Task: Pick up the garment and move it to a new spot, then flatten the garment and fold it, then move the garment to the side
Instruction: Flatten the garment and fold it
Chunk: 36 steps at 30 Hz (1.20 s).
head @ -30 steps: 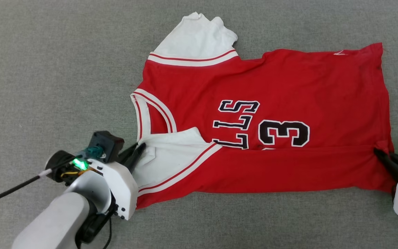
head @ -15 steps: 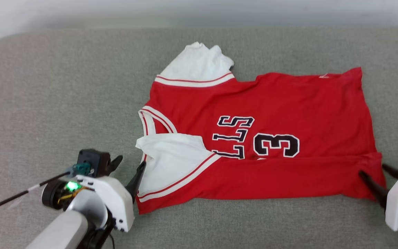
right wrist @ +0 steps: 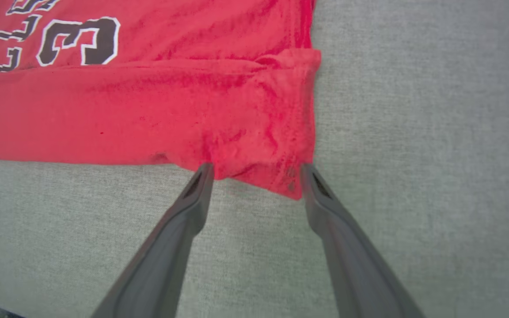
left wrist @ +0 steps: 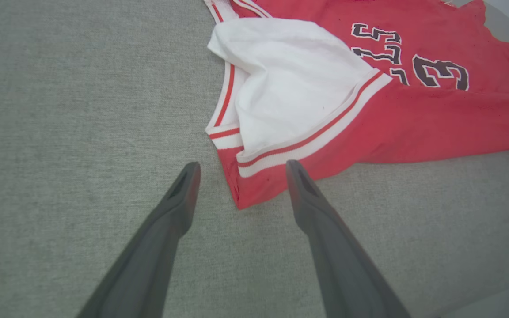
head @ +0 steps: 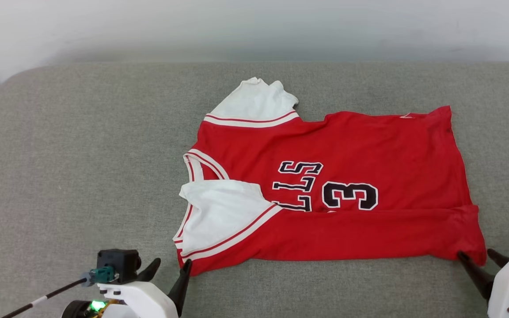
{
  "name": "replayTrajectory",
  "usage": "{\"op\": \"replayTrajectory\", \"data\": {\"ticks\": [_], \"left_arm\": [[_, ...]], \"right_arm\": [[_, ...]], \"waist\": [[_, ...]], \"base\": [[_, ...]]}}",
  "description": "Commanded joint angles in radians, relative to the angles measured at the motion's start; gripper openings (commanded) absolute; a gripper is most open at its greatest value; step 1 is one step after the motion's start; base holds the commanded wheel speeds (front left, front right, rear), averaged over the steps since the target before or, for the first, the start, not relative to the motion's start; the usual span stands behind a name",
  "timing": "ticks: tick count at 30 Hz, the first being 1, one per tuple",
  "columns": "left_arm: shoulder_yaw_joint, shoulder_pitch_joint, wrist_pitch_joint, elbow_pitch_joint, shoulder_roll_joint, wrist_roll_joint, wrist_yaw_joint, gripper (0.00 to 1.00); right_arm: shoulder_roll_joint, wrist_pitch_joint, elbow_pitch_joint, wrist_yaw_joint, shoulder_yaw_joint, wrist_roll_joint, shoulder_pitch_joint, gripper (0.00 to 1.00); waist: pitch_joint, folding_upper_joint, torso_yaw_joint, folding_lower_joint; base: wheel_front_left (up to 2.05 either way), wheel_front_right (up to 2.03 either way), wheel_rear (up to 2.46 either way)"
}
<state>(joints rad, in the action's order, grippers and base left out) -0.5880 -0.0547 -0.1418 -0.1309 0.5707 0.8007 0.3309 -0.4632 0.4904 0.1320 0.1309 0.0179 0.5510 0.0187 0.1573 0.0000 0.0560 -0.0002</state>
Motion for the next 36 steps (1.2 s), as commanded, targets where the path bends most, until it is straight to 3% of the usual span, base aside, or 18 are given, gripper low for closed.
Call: {"op": "replayTrajectory", "data": {"ticks": [1, 6, 14, 20, 21, 22, 23, 30, 36], "left_arm": [[-0.004, 0.017, -0.006, -0.011, -0.007, 0.005, 0.014, 1.0], [-0.005, 0.003, -0.011, -0.001, -0.014, -0.007, 0.038, 1.0], [-0.018, -0.052, -0.023, 0.096, -0.034, -0.021, 0.039, 1.0], [-0.049, -0.064, -0.051, 0.19, -0.061, -0.007, 0.012, 1.0], [-0.06, -0.06, -0.065, 0.207, -0.065, -0.001, 0.004, 0.87], [-0.067, -0.058, -0.073, 0.221, -0.071, 0.008, -0.005, 0.13], [-0.073, -0.057, -0.077, 0.23, -0.076, 0.012, -0.014, 0.0], [-0.072, -0.061, -0.024, 0.222, -0.078, 0.002, -0.049, 0.0], [-0.057, -0.076, 0.014, 0.119, -0.055, -0.026, -0.034, 0.0]], "right_arm": [[0.032, 0.02, -0.05, -0.001, -0.029, -0.022, -0.027, 1.0], [0.075, 0.054, -0.136, 0.0, -0.071, -0.053, -0.055, 1.0], [0.109, 0.098, -0.246, 0.0, -0.11, -0.073, -0.052, 1.0], [0.113, 0.108, -0.275, -0.001, -0.125, -0.078, -0.053, 1.0], [0.111, 0.107, -0.277, 0.0, -0.126, -0.08, -0.054, 1.0], [0.107, 0.108, -0.28, -0.001, -0.127, -0.082, -0.054, 1.0], [0.103, 0.109, -0.281, -0.001, -0.129, -0.083, -0.054, 1.0], [0.081, 0.126, -0.274, 0.0, -0.133, -0.102, -0.056, 1.0], [0.078, 0.169, -0.244, 0.0, -0.152, -0.135, -0.047, 1.0]], "waist": [[0.016, 0.0, -0.007, 0.0002], [0.052, 0.0, -0.018, 0.0002], [0.116, 0.0, -0.039, 0.0002], [0.138, 0.0, -0.047, 0.0002], [0.139, 0.0, -0.047, 0.0002], [0.139, 0.0, -0.047, 0.0002], [0.137, 0.0, -0.045, 0.0002], [0.094, 0.0, -0.019, 0.0002], [0.079, 0.0, 0.009, 0.0002]], "base": [[0.0, 0.0, 0.0], [0.0, 0.0, 0.0], [0.0, 0.0, 0.0], [0.0, 0.0, 0.0], [0.0, 0.0, 0.0], [0.0, 0.0, 0.0], [0.0, 0.0, 0.0], [0.0, 0.0, 0.0], [0.0, 0.0, 0.0]]}}
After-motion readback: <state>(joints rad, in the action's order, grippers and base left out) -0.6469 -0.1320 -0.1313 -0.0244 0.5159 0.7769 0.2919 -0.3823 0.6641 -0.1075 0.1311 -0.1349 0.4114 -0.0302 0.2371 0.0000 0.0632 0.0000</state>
